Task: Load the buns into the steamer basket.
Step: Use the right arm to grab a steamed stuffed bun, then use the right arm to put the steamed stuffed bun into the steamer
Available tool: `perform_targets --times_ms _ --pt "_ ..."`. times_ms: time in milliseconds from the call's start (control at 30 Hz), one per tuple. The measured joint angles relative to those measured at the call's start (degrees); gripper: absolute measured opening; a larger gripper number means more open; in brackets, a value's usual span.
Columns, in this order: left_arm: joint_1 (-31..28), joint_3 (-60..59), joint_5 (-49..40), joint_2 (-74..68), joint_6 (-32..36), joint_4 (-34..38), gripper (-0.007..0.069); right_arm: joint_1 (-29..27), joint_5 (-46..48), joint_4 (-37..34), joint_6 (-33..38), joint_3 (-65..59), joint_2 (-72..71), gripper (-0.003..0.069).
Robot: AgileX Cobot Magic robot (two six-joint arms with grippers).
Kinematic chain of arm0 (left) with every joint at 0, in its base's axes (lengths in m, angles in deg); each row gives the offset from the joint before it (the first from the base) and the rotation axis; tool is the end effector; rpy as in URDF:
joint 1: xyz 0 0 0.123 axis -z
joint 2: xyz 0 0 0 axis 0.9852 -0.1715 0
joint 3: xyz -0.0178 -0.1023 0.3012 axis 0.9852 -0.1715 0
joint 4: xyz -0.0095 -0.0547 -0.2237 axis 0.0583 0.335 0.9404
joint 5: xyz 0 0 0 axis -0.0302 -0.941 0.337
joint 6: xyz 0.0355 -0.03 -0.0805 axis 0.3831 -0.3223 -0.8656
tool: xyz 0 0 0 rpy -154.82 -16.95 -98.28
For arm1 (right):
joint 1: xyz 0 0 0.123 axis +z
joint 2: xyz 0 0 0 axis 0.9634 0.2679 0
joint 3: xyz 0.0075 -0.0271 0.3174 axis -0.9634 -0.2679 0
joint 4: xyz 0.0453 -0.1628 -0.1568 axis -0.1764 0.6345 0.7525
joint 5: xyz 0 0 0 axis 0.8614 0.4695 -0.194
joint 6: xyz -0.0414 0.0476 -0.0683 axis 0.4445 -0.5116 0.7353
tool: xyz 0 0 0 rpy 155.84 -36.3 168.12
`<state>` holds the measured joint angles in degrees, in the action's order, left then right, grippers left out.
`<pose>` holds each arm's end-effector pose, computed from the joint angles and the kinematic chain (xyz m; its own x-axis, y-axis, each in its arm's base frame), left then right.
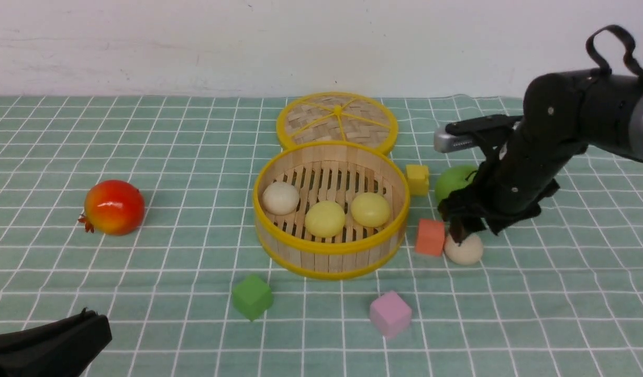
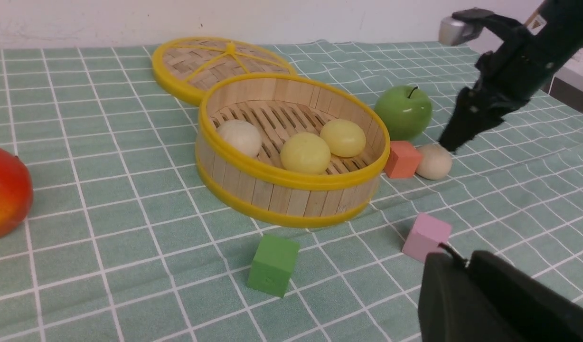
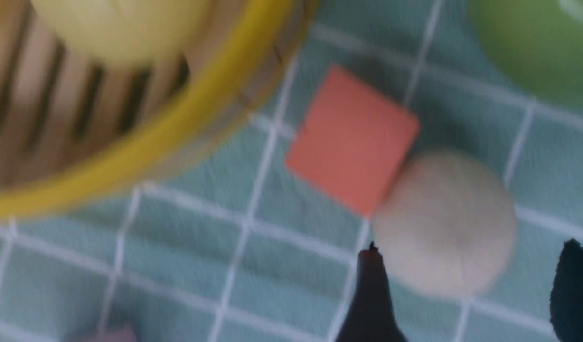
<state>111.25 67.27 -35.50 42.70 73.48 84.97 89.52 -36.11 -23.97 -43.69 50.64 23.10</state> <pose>0.0341 -0.0215 0.2827 -0.2499 -0.0983 -0.9633 0.4808 0.8509 -0.2116 0.3938 0.1140 0.2581 -0.8973 -0.1915 -0.3977 -0.2486 0.9637 0.0969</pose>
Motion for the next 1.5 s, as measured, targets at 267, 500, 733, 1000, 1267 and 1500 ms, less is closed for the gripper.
perform_targets --times_ms 267,500,733,1000,1267,1500 --pt "0.0 0.0 0.0 0.0 0.0 0.0 0.0059 -0.7 -5.7 0.7 -1.6 0.0 3.3 0.0463" --pt "0.0 0.0 0.0 0.0 0.0 0.0 0.0071 -1.2 -7.1 1.4 -2.1 -0.1 5.0 0.0377" --pt "0.0 0.0 0.0 0.0 0.0 0.0 0.0076 -1.2 -7.6 1.3 -2.1 -0.1 6.1 0.0270" --pt "0.0 0.0 0.0 0.0 0.0 0.0 0.0078 -1.2 -6.4 1.3 0.1 -0.1 4.3 0.0092" --pt "0.0 0.0 -0.1 0.0 0.0 0.0 0.0086 -0.1 -2.1 -2.9 3.5 2.4 -2.0 0.0018" --pt "0.0 0.0 -0.1 0.0 0.0 0.0 0.0092 8.1 -7.7 -11.8 11.0 15.1 1.1 0.0018"
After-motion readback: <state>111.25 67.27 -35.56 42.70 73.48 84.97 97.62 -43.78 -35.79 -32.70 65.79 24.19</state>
